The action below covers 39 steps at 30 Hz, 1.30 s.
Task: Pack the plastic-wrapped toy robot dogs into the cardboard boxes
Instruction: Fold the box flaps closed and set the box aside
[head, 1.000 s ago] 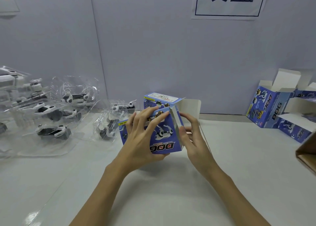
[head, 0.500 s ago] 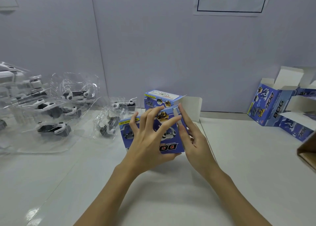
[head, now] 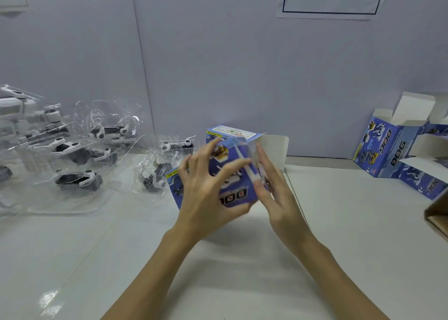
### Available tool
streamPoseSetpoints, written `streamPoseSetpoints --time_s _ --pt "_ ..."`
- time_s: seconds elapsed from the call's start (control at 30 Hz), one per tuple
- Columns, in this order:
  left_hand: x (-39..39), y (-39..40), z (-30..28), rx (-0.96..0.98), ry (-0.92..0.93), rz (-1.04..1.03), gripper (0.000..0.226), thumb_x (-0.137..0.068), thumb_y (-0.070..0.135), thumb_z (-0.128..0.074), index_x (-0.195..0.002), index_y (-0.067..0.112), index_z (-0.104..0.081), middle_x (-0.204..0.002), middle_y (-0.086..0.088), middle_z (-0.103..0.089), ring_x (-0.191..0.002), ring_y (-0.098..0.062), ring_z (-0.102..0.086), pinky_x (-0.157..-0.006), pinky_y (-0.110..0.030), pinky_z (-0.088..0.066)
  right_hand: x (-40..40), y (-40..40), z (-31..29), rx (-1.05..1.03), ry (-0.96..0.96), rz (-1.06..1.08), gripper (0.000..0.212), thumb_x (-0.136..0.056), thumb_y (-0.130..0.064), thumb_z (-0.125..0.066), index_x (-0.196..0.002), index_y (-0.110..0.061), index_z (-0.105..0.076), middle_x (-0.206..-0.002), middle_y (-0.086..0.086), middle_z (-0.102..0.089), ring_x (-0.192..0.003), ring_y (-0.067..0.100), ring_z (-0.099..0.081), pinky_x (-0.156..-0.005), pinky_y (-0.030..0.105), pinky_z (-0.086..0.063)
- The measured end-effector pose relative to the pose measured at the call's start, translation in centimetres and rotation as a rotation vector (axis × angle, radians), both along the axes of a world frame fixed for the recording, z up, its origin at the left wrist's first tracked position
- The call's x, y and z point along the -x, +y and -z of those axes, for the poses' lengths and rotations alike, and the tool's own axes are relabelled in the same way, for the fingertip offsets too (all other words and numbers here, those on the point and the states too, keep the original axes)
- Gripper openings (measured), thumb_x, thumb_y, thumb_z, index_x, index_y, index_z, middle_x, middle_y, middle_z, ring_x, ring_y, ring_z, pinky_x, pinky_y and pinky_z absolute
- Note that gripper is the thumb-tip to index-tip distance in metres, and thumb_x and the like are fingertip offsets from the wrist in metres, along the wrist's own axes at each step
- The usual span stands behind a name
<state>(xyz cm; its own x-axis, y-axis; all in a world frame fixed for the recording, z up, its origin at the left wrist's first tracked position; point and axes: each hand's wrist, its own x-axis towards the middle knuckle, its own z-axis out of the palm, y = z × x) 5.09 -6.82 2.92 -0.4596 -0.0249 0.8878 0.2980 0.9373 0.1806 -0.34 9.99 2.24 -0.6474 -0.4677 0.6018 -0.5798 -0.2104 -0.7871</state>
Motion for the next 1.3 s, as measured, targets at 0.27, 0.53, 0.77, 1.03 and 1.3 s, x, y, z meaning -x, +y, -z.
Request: streamPoseSetpoints --time_s 0.27,0.53,0.77,1.03,1.3 --pt "-0.6 0.4 -0.4 -0.112 0.006 -0.011 0.076 -0.076 0.063 -0.077 -0.144 0.045 -0.048 -0.158 -0.009 -0.038 -0.146 -0.029 -0.037 -0.109 -0.062 -0.033 -1.1 -0.6 -0.3 0.057 0.050 0.095 0.050 -0.102 -0.043 -0.050 -0.151 -0.033 -0.053 -0.154 -0.007 -0.042 -0.150 0.015 -0.035 -0.087 0.022 -0.060" --pt "-0.5 0.5 -0.2 -0.121 0.012 -0.028 0.073 -0.074 0.064 -0.081 -0.138 0.042 -0.053 -0.157 -0.012 -0.040 -0.144 -0.031 -0.039 -0.109 -0.060 -0.032 -1.0 -0.7 0.3 -0.038 0.239 0.174 0.056 -0.105 -0.039 -0.052 -0.159 -0.032 -0.039 -0.159 -0.005 -0.035 -0.150 0.025 -0.037 -0.093 0.031 -0.061" --pt "-0.5 0.3 -0.4 -0.155 -0.008 0.006 0.071 -0.072 0.070 -0.076 -0.133 0.043 -0.051 -0.155 -0.011 -0.042 -0.143 -0.027 -0.039 -0.113 -0.049 -0.029 -1.2 -1.3 0.5 -0.067 0.353 0.241 0.055 -0.111 -0.035 -0.044 -0.164 -0.028 -0.030 -0.164 -0.003 -0.029 -0.152 0.027 -0.035 -0.097 0.036 -0.060" --pt "-0.4 0.1 -0.3 -0.094 -0.008 0.131 0.100 -0.067 0.056 -0.089 -0.149 0.032 -0.037 -0.159 -0.009 -0.038 -0.147 -0.027 -0.038 -0.113 -0.060 -0.032 -0.9 -0.7 0.3 -0.028 0.285 0.198 0.059 -0.107 -0.049 -0.050 -0.161 -0.037 -0.033 -0.158 -0.005 -0.034 -0.147 0.023 -0.041 -0.089 0.023 -0.061" --pt "-0.1 1.1 0.3 0.044 0.006 0.107 0.112 -0.063 0.057 -0.092 -0.150 0.012 -0.038 -0.155 -0.009 -0.046 -0.143 -0.028 -0.045 -0.110 -0.060 -0.031 -0.2 -0.8 0.8 -0.089 0.179 0.168 0.063 -0.109 -0.032 -0.046 -0.164 -0.044 -0.017 -0.169 -0.011 -0.024 -0.154 0.017 -0.032 -0.105 0.045 -0.056"
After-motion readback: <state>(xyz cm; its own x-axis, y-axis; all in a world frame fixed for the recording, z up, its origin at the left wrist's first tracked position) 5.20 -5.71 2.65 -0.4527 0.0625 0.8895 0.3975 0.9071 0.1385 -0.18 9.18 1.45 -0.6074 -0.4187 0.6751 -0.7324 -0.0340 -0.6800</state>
